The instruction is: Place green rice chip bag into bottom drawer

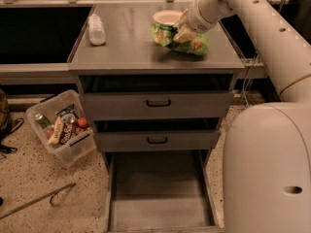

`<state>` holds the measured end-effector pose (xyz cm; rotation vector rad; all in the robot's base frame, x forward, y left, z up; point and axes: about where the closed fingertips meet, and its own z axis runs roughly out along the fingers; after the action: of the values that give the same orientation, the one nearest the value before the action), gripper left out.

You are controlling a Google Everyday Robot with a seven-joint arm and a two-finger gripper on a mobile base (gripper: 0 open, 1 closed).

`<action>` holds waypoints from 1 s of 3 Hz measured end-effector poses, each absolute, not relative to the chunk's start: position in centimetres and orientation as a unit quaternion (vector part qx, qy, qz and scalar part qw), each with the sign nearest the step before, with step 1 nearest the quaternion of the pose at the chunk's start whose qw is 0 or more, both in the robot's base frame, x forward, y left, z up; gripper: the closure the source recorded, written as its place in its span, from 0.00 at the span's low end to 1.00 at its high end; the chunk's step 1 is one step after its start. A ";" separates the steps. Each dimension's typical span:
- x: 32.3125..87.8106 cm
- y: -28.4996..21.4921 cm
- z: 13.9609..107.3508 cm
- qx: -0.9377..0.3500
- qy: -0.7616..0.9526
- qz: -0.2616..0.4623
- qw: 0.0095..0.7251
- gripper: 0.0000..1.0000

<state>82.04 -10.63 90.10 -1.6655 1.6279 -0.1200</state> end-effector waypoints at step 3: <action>70.3 -7.7 105.1 -0.581 0.622 -0.063 0.521 1.00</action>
Offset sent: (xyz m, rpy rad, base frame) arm -0.1599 0.0718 0.0704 0.1228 -0.0745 -0.0047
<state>70.30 -7.74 105.10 -1.3920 1.4907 -0.1514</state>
